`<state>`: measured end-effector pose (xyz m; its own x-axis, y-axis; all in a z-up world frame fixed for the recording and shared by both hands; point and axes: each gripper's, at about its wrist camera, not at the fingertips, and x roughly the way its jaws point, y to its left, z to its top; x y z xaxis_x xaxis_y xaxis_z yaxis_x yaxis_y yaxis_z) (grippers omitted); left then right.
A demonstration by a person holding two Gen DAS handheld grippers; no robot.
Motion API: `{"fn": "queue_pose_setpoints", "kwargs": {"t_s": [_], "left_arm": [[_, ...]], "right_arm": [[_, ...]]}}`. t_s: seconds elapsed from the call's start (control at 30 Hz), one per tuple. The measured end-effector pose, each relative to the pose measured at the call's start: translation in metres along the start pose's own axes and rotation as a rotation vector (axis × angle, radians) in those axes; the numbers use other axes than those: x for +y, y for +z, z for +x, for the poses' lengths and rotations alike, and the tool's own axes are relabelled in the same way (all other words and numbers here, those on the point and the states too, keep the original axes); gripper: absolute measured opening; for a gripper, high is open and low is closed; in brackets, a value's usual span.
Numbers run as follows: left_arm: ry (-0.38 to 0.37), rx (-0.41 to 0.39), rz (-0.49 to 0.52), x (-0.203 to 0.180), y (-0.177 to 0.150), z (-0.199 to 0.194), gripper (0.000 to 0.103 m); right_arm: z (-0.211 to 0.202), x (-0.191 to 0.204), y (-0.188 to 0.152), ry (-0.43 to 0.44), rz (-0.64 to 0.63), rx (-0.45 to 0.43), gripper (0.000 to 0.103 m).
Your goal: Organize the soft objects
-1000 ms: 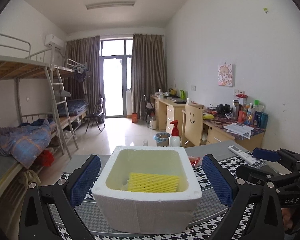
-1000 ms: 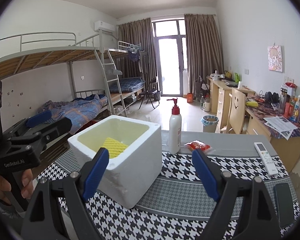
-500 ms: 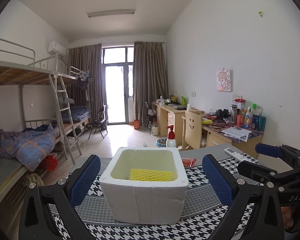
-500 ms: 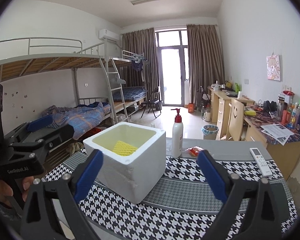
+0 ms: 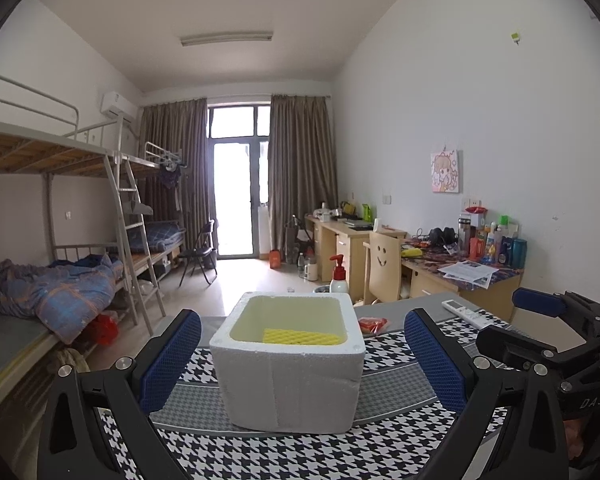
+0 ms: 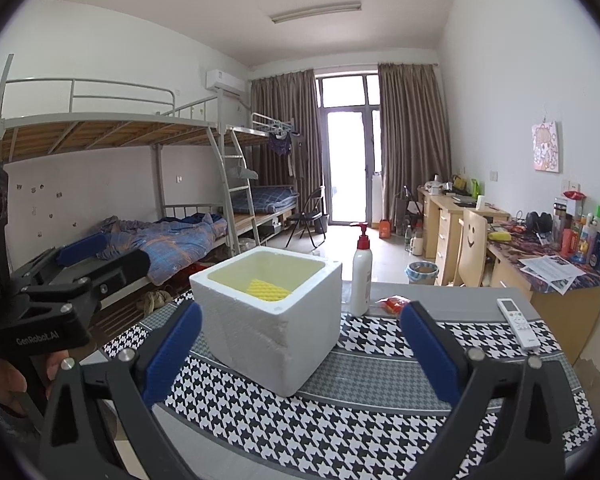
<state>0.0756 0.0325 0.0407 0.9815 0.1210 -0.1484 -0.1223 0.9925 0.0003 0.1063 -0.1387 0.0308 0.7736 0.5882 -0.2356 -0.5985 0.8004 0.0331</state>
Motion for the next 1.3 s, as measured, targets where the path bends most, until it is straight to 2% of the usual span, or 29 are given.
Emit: {"fn": "queue_pose_setpoints", "kwargs": {"t_s": [0.23,0.87,1.3], "left_arm": [[-0.011,-0.019,0.008,-0.004,-0.010,-0.015,0.102],[0.011,0.015,-0.001,-0.007,-0.037,-0.021,0.102],[0.014,0.000,-0.008,-0.006,-0.048,-0.035,0.102]], "right_arm": [[-0.009,0.000,-0.006,-0.019,0.018,-0.014,0.101],[-0.019,0.007,-0.039,-0.066,0.013,-0.009,0.101],[-0.027,0.017,-0.050,-0.042,0.015,-0.015,0.101]]}}
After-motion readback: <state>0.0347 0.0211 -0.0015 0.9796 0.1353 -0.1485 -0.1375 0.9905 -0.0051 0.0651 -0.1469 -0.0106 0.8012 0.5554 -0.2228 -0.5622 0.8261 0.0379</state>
